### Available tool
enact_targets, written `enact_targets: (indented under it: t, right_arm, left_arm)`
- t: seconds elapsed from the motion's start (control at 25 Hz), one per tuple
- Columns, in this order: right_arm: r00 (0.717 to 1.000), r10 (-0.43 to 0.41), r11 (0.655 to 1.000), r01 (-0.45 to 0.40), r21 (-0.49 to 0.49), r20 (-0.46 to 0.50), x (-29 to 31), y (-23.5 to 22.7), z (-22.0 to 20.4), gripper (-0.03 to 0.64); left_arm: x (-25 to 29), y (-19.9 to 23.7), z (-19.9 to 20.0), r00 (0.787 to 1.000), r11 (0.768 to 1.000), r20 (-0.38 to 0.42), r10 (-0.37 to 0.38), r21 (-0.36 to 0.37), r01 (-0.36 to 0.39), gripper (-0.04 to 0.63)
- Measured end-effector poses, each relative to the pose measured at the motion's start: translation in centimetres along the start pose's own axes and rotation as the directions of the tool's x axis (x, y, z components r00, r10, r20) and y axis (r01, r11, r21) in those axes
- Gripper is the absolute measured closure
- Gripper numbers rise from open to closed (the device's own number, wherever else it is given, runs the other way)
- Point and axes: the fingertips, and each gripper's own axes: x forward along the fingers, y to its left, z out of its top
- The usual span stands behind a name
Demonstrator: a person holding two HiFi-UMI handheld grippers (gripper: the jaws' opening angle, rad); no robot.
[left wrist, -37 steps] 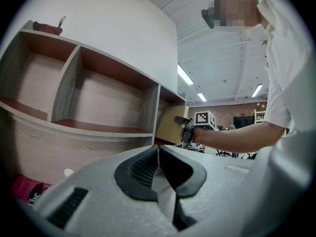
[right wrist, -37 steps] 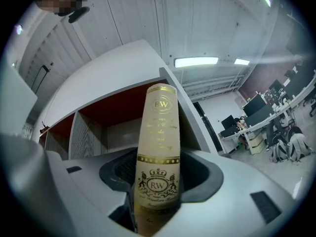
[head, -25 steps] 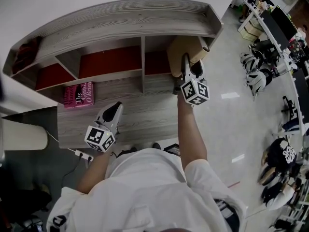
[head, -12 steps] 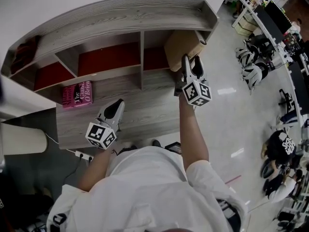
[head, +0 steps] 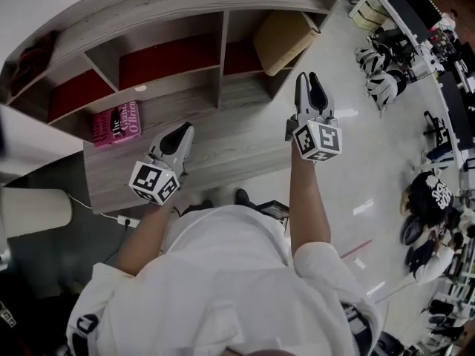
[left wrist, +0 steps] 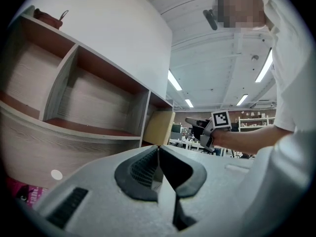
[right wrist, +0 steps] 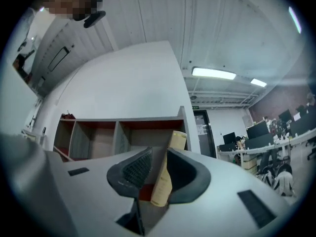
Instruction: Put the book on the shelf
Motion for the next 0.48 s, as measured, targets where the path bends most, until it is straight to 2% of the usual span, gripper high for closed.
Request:
enact_targets:
  t: [0.2, 0.48]
  right_arm:
    - [0.998, 0.002, 0.985, -0.013, -0.17, -0.065, -3.9, 3.4, 1.3, 0.563]
    - [0.991, -0.011, 0.972, -0.02, -0.233, -0.131, -10.8, 6.0, 2.2, 0.591]
  left_arm:
    - [-1.3, 0.4, 0.1, 0.999, 0.999, 0.01, -0.039, 0.011, 0.039, 0.571]
    - [-2.1, -1.9, 1.0, 0.994, 0.994, 0.031, -0.108, 0.032, 0.107, 0.571]
